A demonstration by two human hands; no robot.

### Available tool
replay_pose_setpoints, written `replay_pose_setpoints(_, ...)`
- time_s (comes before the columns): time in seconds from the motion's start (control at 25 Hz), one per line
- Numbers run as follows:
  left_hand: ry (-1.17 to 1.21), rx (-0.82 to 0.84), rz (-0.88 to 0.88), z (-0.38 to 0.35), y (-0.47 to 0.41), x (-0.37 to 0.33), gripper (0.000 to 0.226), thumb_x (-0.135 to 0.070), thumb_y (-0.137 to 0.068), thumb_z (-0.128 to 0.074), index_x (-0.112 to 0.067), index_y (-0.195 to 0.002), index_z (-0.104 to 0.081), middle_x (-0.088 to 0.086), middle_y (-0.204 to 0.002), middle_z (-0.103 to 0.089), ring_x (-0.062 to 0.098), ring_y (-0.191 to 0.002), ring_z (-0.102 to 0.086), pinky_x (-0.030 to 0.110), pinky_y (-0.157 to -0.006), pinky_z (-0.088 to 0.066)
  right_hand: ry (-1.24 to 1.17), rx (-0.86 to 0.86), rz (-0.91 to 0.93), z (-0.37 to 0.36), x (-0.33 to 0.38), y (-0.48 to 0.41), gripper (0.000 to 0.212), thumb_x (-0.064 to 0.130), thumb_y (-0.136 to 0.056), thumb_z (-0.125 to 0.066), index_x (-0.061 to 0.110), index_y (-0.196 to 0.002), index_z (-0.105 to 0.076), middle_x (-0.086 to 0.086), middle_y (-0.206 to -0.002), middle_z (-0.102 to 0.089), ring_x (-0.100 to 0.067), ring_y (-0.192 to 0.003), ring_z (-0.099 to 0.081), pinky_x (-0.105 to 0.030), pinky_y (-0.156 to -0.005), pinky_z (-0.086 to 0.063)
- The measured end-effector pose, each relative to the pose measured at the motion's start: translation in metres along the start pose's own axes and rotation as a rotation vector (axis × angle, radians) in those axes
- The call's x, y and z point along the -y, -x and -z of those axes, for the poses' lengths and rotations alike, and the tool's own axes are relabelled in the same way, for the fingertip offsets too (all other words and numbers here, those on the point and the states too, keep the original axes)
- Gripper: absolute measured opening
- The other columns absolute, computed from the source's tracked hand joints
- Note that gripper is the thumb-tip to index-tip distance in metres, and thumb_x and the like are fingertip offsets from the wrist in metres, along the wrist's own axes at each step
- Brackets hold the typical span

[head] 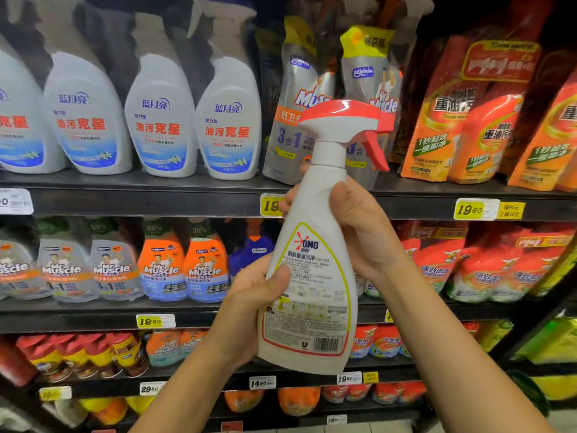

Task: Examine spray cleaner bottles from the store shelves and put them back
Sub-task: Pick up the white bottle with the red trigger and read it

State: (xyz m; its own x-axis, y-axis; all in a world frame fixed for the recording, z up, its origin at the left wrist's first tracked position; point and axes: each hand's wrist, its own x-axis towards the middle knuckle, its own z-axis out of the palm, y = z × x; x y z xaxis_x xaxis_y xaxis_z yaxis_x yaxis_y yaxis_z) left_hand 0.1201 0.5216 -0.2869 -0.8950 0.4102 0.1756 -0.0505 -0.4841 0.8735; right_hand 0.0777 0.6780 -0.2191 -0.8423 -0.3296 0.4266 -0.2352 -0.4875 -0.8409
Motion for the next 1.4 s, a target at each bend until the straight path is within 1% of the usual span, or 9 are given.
replay_pose_setpoints(0.12, -0.024, -0.036, -0.009, -0.012, -0.002, -0.004, 0.043, -0.031, -0.074, -0.067, -0.007, -0.109, -0.068, 0.017, -0.111, -0.07, 0.034, -0.1, -0.068, 0.037, -0.076, -0.058, -0.121, 0.043, 0.002, -0.002, 0.002, -0.003, 0.041, 0.033, -0.088, -0.05, 0.004, -0.117, -0.051, -0.015, -0.098, -0.068, -0.032, -0.092, -0.068, -0.047, -0.086, -0.054)
replay_pose_setpoints(0.24, -0.19, -0.186, -0.158, -0.02, -0.005, -0.009, 0.045, -0.022, -0.074, -0.07, -0.012, -0.116, -0.058, 0.004, -0.107, -0.073, 0.023, -0.097, -0.07, 0.026, -0.072, -0.057, -0.139, -0.059, 0.037, -0.008, 0.013, -0.006, 0.041, 0.031, -0.086, -0.047, 0.002, -0.115, -0.048, -0.013, -0.092, -0.066, -0.029, -0.083, -0.067, -0.047, -0.082, -0.053)
replay_pose_setpoints(0.4, -0.724, -0.211, -0.321, -0.035, 0.005, -0.009, 0.088, -0.051, -0.058, -0.078, -0.048, -0.134, -0.034, -0.028, -0.128, -0.053, -0.002, -0.12, -0.052, 0.024, -0.09, -0.049, 0.022, -0.244, 0.17, -0.021, 0.033, -0.016, 0.033, 0.022, -0.085, -0.056, 0.005, -0.111, -0.048, -0.009, -0.083, -0.065, -0.024, -0.073, -0.065, -0.037, -0.071, -0.055)
replay_pose_setpoints(0.52, -0.99, -0.342, -0.326, -0.045, 0.003, -0.002, 0.119, -0.067, -0.046, -0.077, -0.048, -0.145, -0.014, -0.033, -0.143, -0.032, -0.005, -0.133, -0.033, 0.034, -0.105, -0.04, 0.112, -0.285, 0.219, -0.037, 0.04, -0.022, 0.013, 0.006, -0.092, -0.056, 0.014, -0.102, -0.053, -0.002, -0.08, -0.063, -0.012, -0.067, -0.062, -0.025, -0.062, -0.054)
replay_pose_setpoints(0.6, -0.925, -0.396, -0.351, -0.048, -0.001, -0.002, 0.111, -0.058, -0.049, -0.081, -0.05, -0.14, -0.018, -0.035, -0.135, -0.04, -0.006, -0.124, -0.043, 0.029, -0.097, -0.046, 0.185, -0.319, 0.21, -0.045, 0.041, -0.025, 0.014, 0.007, -0.091, -0.061, 0.016, -0.101, -0.055, 0.002, -0.076, -0.064, -0.008, -0.064, -0.061, -0.023, -0.059, -0.053)
replay_pose_setpoints(0.76, -0.57, -0.202, -0.397, -0.034, -0.004, -0.014, 0.067, -0.029, -0.061, -0.079, -0.046, -0.114, -0.042, -0.018, -0.112, -0.064, 0.007, -0.098, -0.066, 0.022, -0.074, -0.055, 0.338, -0.304, 0.179, -0.042, 0.052, -0.031, 0.03, 0.009, -0.086, -0.069, 0.01, -0.111, -0.054, 0.01, -0.071, -0.069, -0.004, -0.066, -0.065, -0.02, -0.061, -0.053)
replay_pose_setpoints(1.0, -0.024, -0.093, -0.438, -0.025, -0.014, -0.039, 0.053, -0.021, -0.062, -0.077, -0.026, -0.112, -0.061, 0.004, -0.103, -0.072, 0.023, -0.093, -0.071, 0.033, -0.069, -0.058, 0.412, -0.139, 0.084, -0.017, 0.045, -0.009, 0.038, 0.02, -0.086, -0.065, 0.012, -0.122, -0.058, -0.005, -0.114, -0.067, -0.012, -0.099, -0.067, -0.022, -0.076, -0.052)
replay_pose_setpoints(1.24, -0.125, -0.148, -0.47, -0.031, -0.033, -0.072, 0.026, -0.019, -0.074, -0.069, -0.022, -0.1, -0.074, 0.006, -0.097, -0.075, 0.019, -0.084, -0.073, 0.026, -0.066, -0.057, 0.409, -0.064, 0.131, -0.028, 0.028, 0.006, 0.045, 0.012, -0.085, -0.068, 0.013, -0.128, -0.054, -0.004, -0.116, -0.07, -0.017, -0.103, -0.068, -0.026, -0.083, -0.054)
replay_pose_setpoints(1.4, -0.339, -0.02, -0.487, -0.041, -0.045, -0.107, 0.048, -0.022, -0.073, -0.076, -0.03, -0.119, -0.065, 0.002, -0.111, -0.072, 0.017, -0.098, -0.07, 0.021, -0.071, -0.056, 0.412, -0.149, 0.304, -0.029, 0.052, -0.007, 0.043, 0.016, -0.077, -0.071, 0.023, -0.118, -0.06, -0.002, -0.108, -0.073, -0.017, -0.096, -0.071, -0.024, -0.076, -0.056)
